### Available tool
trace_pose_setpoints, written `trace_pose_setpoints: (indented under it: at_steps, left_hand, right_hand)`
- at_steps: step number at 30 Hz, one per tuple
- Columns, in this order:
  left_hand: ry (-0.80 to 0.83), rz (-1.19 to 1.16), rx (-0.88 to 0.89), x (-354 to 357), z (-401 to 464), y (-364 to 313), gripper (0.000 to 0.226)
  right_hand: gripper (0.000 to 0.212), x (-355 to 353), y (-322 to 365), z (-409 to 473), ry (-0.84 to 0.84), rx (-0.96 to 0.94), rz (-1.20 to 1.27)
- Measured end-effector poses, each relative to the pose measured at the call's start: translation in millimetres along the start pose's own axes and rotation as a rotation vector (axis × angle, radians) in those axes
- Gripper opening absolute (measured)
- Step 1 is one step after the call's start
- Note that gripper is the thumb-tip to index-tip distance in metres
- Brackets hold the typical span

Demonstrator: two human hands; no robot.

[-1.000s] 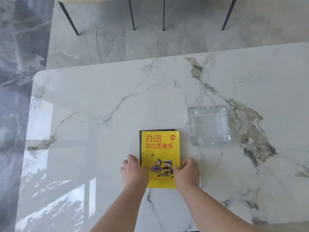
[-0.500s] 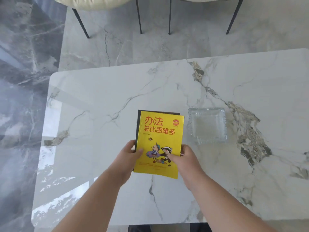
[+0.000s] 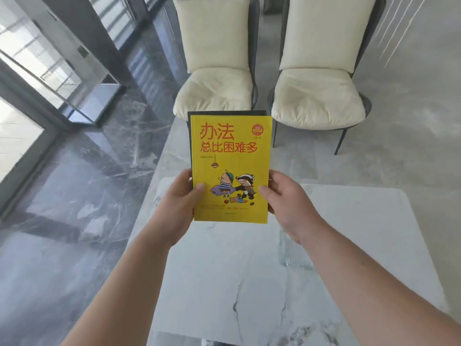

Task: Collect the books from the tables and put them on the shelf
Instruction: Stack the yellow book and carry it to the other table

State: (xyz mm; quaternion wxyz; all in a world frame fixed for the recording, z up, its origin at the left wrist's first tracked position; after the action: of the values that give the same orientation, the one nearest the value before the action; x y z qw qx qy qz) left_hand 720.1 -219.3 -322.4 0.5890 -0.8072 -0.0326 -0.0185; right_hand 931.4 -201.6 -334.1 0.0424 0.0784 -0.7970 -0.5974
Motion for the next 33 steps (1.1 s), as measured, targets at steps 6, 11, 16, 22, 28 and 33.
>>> trace_pose_setpoints:
  at_steps: [6,11,16,22,28,33]
  left_hand:
    - [-0.143,0.044,0.223,-54.3,-113.8,-127.3,0.032]
    - [-0.31,0.035,0.322,-132.0,-220.5,-163.9,0.033]
    - [-0.535,0.045,0.383,-244.8,-324.8,-161.5,0.043]
    - [-0.795,0.03,0.452,-399.8,-441.2,-144.8,0.034]
    - [-0.93,0.022,0.387,-542.1,-530.1,-143.8,0.03]
    - [-0.959,0.0,0.343,-635.8,-550.1,-148.0,0.03]
  right_hand:
    - [0.033,59.5,140.9,-59.2,0.209,-0.204,0.023]
    - [0.033,159.3,189.7,-107.2,0.417,-0.276,0.075]
    - [0.032,303.1,199.3,-149.3,0.603,-0.291,0.053]
    - [0.031,508.5,190.8,-196.6,0.764,-0.32,0.035]
    - [0.03,690.8,183.6,-234.6,0.87,-0.208,0.107]
    - [0.03,788.7,193.4,-238.1,0.945,-0.191,0.127]
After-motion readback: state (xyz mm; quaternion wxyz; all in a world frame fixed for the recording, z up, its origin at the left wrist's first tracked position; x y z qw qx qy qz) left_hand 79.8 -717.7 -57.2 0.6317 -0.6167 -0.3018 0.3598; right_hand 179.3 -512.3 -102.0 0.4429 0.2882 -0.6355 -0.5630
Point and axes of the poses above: each hand's wrist, its own z-axis towards the middle knuckle, its own x-axis out of the palm, y = z × x, the point moved 5 cm from there along z, towards the middle knuckle
